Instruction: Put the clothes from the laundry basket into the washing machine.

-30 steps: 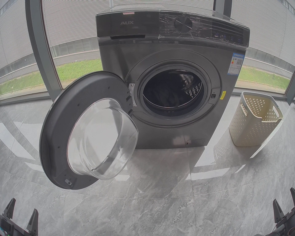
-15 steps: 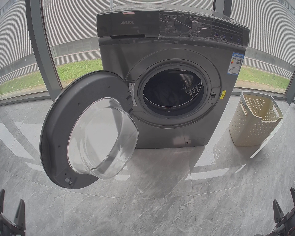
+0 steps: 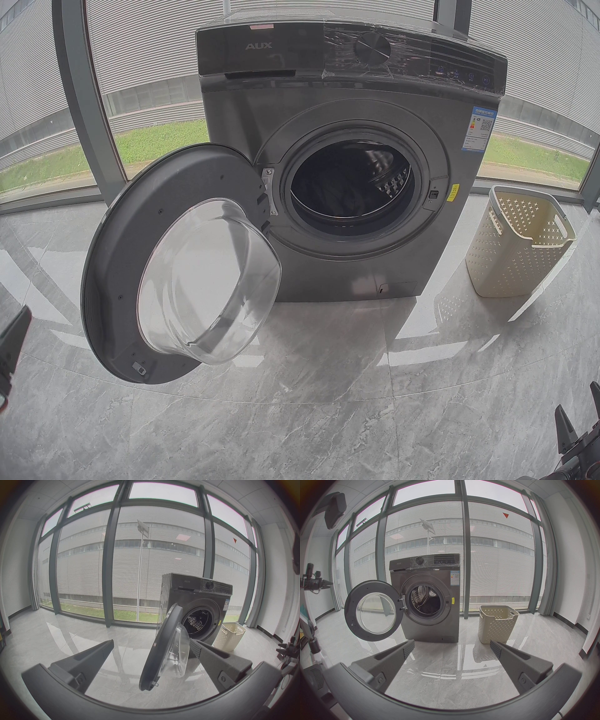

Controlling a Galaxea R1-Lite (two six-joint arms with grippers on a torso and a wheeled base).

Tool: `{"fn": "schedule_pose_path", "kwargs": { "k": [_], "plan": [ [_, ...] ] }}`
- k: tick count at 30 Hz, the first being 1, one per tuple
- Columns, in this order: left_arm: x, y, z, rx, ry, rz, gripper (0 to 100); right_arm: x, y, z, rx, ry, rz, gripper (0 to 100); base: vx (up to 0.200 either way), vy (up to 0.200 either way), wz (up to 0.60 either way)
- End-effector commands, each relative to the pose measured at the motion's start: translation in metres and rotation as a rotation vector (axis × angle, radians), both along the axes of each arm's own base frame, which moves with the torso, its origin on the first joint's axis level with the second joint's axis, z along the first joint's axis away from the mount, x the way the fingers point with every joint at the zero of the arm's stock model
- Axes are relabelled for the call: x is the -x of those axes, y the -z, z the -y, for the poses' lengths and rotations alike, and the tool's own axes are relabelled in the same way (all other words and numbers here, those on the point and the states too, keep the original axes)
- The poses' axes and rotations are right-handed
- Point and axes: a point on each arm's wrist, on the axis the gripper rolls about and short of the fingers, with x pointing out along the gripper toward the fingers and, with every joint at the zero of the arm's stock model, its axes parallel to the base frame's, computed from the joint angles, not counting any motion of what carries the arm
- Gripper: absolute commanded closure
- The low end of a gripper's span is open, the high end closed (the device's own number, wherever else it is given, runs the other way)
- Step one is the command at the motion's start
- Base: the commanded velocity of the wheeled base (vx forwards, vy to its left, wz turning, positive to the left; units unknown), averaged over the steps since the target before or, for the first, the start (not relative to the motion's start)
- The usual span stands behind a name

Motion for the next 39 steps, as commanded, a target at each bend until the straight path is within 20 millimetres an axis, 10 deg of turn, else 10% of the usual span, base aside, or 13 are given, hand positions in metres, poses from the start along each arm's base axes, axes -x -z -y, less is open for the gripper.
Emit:
{"fn": "schedule_pose_path", "kwargs": {
  "k": [1,22,32,39],
  "plan": [
    [-0.082,-0.021,0.004,-0.018,0.036,-0.162,0,-0.001,0.005,0.0,0.0,0.0,-0.01,0,0.0,0.0,0.0],
    [-0.141,-0.011,0.015,-0.016,0.366,-0.321,0,-0.001,0.005,0.0,0.0,0.0,-0.01,0,0.0,0.0,0.0],
    [-0.097,-0.035,0.047,0.132,0.789,-0.242,0,-0.001,0.005,0.0,0.0,0.0,-0.01,0,0.0,0.0,0.0],
    [-0.1,-0.031,0.047,0.079,0.665,-0.243,0,-0.001,0.005,0.0,0.0,-0.001,-0.01,0,0.0,0.0,0.0]
  ]
}}
